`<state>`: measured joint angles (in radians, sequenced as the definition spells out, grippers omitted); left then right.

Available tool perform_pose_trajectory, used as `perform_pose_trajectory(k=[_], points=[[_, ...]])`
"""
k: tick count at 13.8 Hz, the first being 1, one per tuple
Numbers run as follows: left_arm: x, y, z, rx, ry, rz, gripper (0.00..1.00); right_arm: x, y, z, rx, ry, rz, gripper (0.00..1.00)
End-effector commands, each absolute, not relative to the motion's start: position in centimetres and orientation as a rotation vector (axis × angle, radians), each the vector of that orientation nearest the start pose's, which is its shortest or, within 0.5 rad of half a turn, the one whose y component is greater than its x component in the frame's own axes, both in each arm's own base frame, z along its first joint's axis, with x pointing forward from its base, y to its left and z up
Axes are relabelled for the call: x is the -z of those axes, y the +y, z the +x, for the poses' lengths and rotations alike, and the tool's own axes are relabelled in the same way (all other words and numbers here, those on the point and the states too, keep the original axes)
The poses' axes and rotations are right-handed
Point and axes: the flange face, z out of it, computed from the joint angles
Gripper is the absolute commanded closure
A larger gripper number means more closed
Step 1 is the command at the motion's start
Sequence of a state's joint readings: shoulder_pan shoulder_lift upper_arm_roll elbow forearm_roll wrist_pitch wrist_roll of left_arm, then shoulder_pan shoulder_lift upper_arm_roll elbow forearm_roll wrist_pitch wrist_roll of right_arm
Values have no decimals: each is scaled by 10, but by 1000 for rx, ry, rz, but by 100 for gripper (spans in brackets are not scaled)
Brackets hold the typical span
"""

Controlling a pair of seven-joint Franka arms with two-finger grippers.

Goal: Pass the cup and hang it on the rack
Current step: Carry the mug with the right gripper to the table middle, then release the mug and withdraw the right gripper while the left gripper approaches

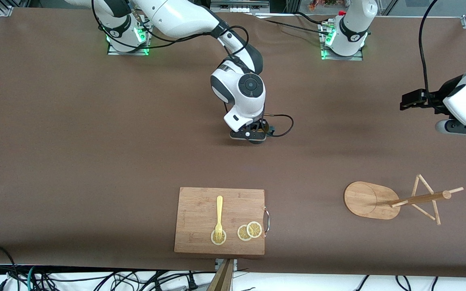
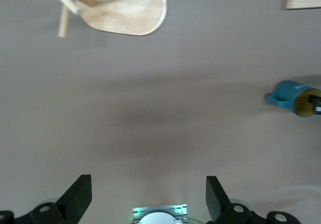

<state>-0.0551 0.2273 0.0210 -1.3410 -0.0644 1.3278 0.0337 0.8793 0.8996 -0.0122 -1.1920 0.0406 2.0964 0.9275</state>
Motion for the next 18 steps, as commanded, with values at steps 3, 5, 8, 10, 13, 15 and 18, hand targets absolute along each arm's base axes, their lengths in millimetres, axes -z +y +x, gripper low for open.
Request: perform_pose_trajectory(k=[3,5,8,10,13,15,18], points=[[-567,-47,587,-461,217,-3206,0,-256,582,493,-44,147,-3129,59],[-563,-51,588,-463,375,-3206,0,-288,568,506,-67,176,-3120,52],[-551,-62,589,-466,632,-3275,0,-345,518,544,-118,190,-3100,32],[-540,-67,590,-443,843,-3289,0,-382,482,566,-138,146,-3078,0],[-528,-107,588,-397,1123,-3272,0,-434,414,604,-66,130,-3053,0],[-509,-138,580,-415,1322,-3226,0,-453,341,638,-74,255,-3058,0],[-484,-158,582,-286,1666,-3102,0,-494,248,652,-135,95,-3053,0]])
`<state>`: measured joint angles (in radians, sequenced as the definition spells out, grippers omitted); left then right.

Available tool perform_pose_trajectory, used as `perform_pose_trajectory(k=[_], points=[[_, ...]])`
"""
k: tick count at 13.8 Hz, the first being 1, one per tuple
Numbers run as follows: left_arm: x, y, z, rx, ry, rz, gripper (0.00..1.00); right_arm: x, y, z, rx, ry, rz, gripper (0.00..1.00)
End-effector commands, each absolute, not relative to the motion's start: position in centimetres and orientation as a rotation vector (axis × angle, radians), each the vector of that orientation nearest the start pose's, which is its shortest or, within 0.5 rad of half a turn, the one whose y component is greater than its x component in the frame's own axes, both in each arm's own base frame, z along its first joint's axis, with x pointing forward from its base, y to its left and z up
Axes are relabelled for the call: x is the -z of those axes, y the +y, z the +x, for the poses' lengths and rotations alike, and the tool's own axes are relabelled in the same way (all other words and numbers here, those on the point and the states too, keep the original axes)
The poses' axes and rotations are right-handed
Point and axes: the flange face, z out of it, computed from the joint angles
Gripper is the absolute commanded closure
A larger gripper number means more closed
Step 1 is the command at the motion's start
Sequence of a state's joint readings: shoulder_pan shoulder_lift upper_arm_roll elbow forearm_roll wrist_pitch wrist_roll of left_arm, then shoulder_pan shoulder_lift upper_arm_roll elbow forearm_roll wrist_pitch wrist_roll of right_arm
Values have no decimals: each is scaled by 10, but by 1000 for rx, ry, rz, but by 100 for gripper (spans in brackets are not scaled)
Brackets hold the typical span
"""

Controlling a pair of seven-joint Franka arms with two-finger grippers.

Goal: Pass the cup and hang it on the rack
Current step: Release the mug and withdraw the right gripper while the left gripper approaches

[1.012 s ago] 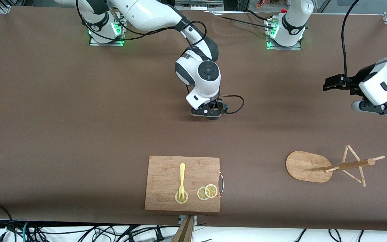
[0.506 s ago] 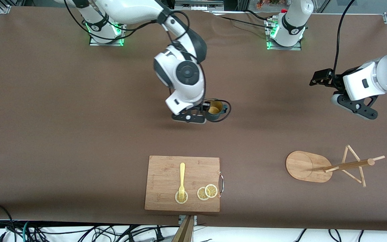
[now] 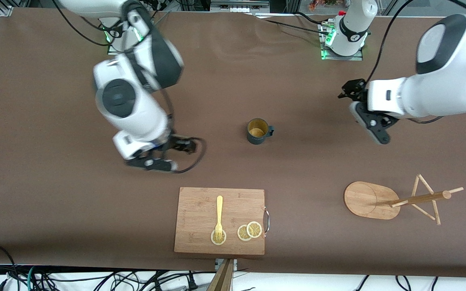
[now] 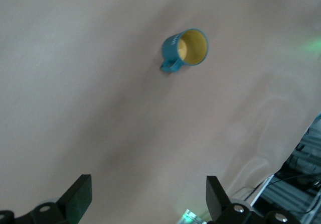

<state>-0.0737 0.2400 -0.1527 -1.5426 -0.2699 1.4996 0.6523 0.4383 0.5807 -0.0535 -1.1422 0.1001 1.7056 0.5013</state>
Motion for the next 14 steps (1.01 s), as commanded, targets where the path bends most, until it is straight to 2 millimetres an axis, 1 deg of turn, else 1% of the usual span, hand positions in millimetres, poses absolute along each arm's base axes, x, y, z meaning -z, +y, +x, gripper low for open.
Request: perform_pose_trajectory(k=[1,2,3,4,5,6,7,8,9,10,11,12,13,14], points=[[-468,-166,581,-256,1836,-3021,0,-506,220,646,-147,104,-3053,0],[-456,-168,581,-220,1943,-2959,0,-522,193,637,-135,147,-3051,0],[-438,-167,578,-212,1999,-2925,0,-533,167,627,-132,142,-3058,0],[-425,-166,578,-170,2045,-2889,0,-541,140,614,-128,103,-3058,0],[-409,-166,574,-127,2104,-2859,0,-549,114,597,-126,81,-3052,0],[-394,-165,571,-57,2153,-2866,0,-557,94,579,-123,95,-3048,0],[-383,-163,569,27,2189,-2881,0,-567,84,559,-98,98,-3041,0],[-371,-163,566,88,2217,-2889,0,-572,69,542,-72,87,-3040,0],[-360,-162,562,135,2219,-2910,0,-571,49,531,-38,44,-3043,0],[-349,-161,559,204,2225,-2929,0,-567,35,528,-8,-20,-3039,0],[-333,-159,553,299,2252,-2934,0,-567,25,529,-4,-47,-3039,0],[-316,-156,546,434,2271,-2938,0,-570,24,530,2,-67,-3052,0],[-298,-154,538,552,2266,-2954,0,-574,23,535,3,-88,-3091,0],[-282,-150,530,634,2251,-2957,0,-580,22,539,-10,-91,-3106,0]])
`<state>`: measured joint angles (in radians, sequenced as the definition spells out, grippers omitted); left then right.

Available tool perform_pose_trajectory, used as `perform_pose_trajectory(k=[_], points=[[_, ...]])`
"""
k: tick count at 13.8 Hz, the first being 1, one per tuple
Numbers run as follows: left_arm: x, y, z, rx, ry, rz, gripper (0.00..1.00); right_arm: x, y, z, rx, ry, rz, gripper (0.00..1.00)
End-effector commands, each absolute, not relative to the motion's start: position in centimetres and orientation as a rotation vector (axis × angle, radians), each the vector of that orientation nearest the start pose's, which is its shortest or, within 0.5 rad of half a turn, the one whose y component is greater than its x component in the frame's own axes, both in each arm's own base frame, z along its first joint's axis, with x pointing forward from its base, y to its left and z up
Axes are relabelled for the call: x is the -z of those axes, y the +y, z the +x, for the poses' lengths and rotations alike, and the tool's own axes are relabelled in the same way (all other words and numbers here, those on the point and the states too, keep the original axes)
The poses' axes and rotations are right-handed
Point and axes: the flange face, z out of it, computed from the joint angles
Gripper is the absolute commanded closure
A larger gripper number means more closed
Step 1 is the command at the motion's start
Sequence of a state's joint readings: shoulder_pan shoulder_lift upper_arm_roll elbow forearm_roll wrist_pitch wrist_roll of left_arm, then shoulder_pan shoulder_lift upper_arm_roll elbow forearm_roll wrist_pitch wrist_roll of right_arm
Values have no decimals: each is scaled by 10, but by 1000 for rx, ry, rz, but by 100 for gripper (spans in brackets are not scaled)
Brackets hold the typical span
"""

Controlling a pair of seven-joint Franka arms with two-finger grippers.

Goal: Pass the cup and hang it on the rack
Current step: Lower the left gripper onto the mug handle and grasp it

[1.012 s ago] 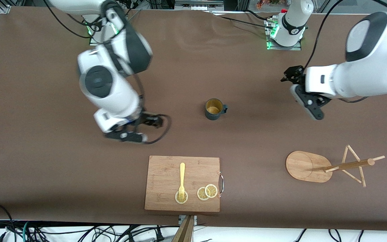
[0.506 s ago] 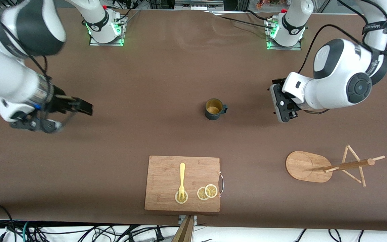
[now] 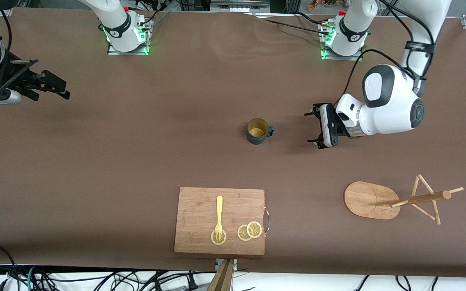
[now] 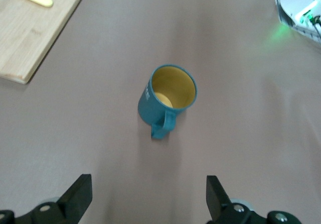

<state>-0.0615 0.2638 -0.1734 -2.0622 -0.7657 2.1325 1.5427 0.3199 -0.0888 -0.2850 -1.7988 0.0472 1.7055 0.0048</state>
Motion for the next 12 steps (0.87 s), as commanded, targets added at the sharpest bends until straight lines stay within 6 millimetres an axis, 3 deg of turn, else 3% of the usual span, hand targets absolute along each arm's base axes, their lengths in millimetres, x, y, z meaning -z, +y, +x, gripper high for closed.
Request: perform_pose_trajectory(k=[1,5,7,8,12], points=[[-271,-147,524,-464,-1496,1961,0,-586,20,539,-5,-95,-3121,0],[-229,-150,508,-631,-1413,1869,0,-596,21,546,38,-137,-3149,0],[-204,-148,497,-719,-1389,1860,0,-610,31,552,90,-160,-3146,0],[-193,-149,493,-748,-1391,1844,0,-609,40,552,78,-176,-3145,0],[-154,-174,479,-823,-1352,1805,0,-602,39,556,67,-174,-3146,0]])
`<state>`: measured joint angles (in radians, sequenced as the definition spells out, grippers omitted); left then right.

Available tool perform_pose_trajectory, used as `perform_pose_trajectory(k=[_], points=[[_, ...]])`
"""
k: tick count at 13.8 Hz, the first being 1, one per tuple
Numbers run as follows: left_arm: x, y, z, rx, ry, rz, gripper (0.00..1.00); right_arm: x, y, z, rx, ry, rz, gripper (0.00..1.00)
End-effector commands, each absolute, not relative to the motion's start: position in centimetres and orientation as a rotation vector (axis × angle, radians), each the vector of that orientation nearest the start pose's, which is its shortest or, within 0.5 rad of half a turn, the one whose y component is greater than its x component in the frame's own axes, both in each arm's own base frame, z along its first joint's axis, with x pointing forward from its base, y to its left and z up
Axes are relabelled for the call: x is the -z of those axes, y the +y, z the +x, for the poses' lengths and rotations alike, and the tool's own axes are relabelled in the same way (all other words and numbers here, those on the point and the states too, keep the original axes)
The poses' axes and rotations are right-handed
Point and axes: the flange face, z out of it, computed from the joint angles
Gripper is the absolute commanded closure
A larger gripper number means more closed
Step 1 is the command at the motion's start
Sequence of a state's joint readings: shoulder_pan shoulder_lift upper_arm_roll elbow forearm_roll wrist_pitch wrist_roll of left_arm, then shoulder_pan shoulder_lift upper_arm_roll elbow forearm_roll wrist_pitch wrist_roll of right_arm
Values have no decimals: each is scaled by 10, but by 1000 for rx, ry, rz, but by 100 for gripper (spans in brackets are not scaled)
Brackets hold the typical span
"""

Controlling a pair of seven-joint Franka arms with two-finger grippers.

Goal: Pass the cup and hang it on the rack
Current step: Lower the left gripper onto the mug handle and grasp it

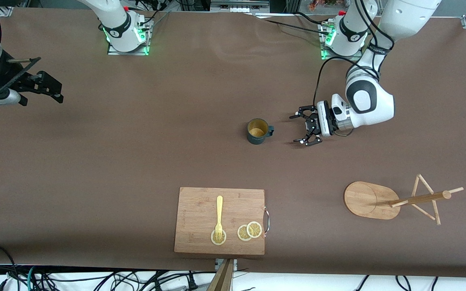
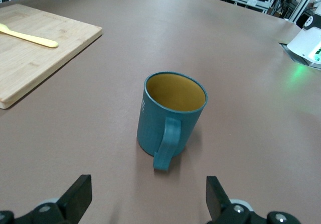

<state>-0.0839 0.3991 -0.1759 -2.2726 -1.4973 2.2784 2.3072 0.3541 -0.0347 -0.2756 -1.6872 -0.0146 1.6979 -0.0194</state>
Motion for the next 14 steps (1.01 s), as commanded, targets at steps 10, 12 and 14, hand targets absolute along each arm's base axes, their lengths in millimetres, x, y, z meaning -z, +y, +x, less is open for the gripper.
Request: perform_pose_trajectory(k=[10,12,14], points=[[-99,-225,449,-934,-1307,1779,0,-591,28,567,74,-146,-3165,0],[-101,-232,451,-950,-1312,1777,0,-590,26,568,71,-141,-3166,0],[-101,-234,451,-951,-1316,1775,0,-589,19,568,66,-121,-3166,0]])
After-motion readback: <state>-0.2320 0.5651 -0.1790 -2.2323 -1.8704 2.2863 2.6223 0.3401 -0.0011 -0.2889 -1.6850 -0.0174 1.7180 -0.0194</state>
